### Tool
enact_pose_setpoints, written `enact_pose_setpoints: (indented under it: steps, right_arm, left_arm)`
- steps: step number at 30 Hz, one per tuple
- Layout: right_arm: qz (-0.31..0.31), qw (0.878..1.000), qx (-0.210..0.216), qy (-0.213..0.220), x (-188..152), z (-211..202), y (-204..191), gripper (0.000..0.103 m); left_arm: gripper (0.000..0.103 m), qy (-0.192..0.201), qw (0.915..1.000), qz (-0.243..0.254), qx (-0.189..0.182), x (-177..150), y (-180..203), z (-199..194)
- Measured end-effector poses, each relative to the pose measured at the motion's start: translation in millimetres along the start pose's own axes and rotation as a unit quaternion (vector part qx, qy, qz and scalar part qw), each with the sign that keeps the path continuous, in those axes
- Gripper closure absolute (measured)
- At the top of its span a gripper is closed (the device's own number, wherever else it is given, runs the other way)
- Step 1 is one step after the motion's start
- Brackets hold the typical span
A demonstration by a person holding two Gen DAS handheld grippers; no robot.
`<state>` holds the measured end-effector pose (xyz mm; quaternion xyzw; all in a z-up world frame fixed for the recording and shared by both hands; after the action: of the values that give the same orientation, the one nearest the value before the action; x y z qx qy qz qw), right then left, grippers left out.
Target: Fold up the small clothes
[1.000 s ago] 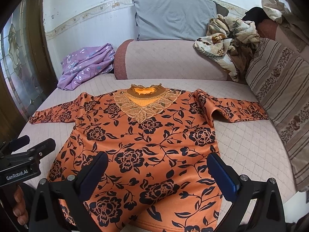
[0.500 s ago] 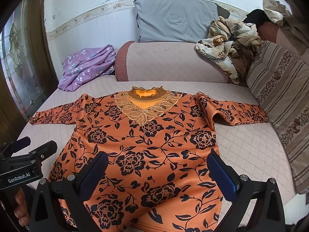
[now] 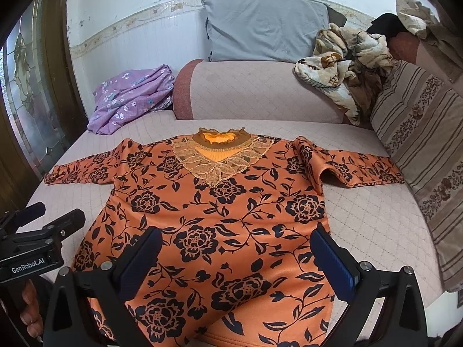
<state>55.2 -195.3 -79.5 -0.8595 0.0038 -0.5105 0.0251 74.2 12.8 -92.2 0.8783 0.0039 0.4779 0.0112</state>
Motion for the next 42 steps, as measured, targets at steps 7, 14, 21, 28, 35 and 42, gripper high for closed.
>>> enact_pose_setpoints:
  steps: [7,14,21,28,35,42]
  right_arm:
    - [0.057,0.998,0.039,-0.012,-9.7,6.0,21.7,0.000]
    - [0.251,0.968,0.021,-0.020,-22.6,34.9,152.5,0.000]
    - [0.428,0.903,-0.031,0.010,-22.3,92.9,307.1,0.011]
    - [0.468,0.877,-0.106,-0.004,-25.4,177.3,414.5,0.035]
    - [0.473,0.867,-0.155,-0.008,-28.1,239.2,464.0,0.039]
    - [0.444,0.869,-0.214,-0.049,-25.0,263.7,482.5,0.097]
  left_arm:
    - [0.000,-0.054,0.9963,-0.056,0.038,-27.3,-60.1,41.5]
    - [0.000,-0.100,0.9753,-0.137,0.141,-50.9,-167.3,91.7]
    - [0.000,-0.075,0.9609,-0.164,0.211,-41.0,-227.7,125.3]
    - [0.000,-0.069,0.9529,-0.173,0.240,-51.3,-253.3,161.9]
    - [0.000,-0.076,0.9483,-0.175,0.254,-66.6,-256.8,169.4]
    - [0.000,-0.072,0.9480,-0.171,0.259,-68.8,-257.1,170.5]
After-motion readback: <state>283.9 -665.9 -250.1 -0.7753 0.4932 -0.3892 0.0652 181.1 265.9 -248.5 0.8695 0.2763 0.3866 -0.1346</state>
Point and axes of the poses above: each gripper's, at about its wrist camera, not at the fingertips, and z roughly the way its jaws point, y to its right, x to its top, the point moved 10 cm from there along z, roughly the way its jaws point, and after that the axes turned 14 degrees about y, right-handed, at the moved point
